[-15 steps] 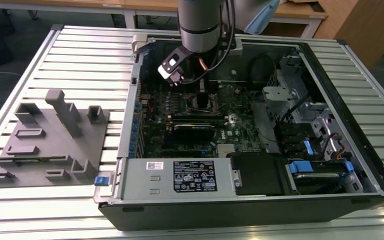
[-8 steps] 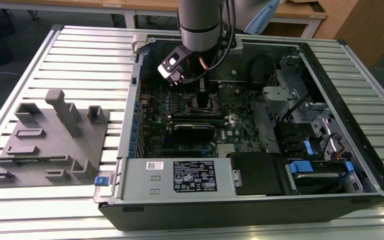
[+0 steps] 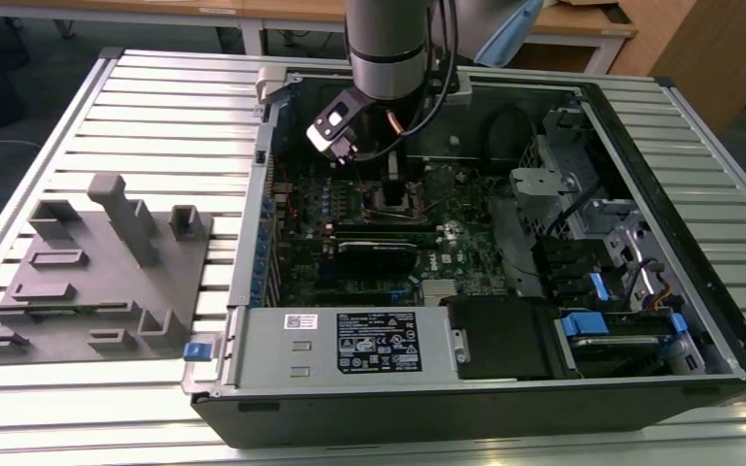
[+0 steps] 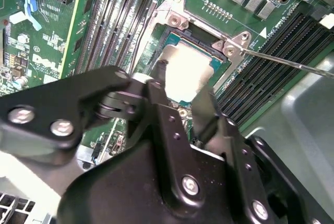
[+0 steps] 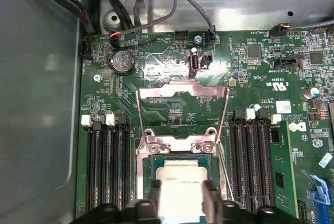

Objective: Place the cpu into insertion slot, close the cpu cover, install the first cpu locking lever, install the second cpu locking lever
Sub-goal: 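Place the cpu into insertion slot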

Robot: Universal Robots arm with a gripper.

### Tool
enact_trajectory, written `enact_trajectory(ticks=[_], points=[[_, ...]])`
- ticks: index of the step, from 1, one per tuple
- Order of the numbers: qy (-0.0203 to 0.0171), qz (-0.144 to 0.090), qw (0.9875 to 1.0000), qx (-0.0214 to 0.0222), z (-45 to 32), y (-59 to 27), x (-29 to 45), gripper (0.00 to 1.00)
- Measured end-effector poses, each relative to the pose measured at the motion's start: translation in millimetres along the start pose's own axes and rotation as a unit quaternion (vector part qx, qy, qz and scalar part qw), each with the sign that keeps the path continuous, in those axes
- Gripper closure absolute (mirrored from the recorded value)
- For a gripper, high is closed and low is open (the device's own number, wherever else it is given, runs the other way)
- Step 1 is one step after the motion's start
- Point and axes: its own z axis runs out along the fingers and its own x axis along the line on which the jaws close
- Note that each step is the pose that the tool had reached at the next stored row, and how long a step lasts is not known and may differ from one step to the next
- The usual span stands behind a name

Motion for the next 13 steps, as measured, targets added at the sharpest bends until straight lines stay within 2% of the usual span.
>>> enact_trajectory(ticks=[1, 4, 7, 8, 13], points=[[0.0, 0.0, 1.0, 0.0, -0.1, 0.0, 0.0, 0.54], [0.0, 0.0, 1.0, 0.0, -0.3, 0.1, 0.0, 0.71], [0.0, 0.0, 1.0, 0.0, -0.5, 0.1, 0.0, 0.77], [0.0, 0.0, 1.0, 0.0, -0.6, 0.1, 0.0, 0.84], [0.0, 0.0, 1.0, 0.0, -1.0, 0.2, 0.0, 0.84]])
